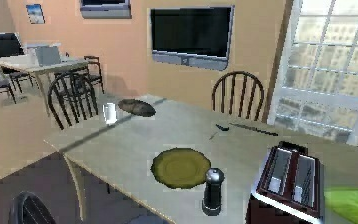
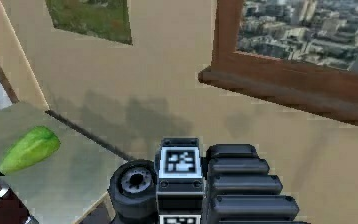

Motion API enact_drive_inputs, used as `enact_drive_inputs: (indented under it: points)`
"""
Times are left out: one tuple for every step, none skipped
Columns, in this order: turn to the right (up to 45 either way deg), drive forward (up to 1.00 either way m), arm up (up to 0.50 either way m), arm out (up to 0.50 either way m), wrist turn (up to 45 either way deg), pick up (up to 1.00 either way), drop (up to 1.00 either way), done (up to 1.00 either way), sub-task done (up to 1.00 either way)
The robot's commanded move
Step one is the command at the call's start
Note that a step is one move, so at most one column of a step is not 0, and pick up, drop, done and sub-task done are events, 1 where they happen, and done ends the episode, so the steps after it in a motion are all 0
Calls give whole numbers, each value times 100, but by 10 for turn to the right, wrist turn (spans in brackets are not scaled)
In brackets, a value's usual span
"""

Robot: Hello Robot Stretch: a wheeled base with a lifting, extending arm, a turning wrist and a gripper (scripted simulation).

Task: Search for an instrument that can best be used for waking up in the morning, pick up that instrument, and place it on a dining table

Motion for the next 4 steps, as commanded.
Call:
enact_drive_inputs:
  points:
    - [-450,0,0,0,0,0,0,0,0]
    - [-450,0,0,0,0,0,0,0,0]
    - [-450,0,0,0,0,0,0,0,0]
    - [-30,0,0,0,0,0,0,0,0]
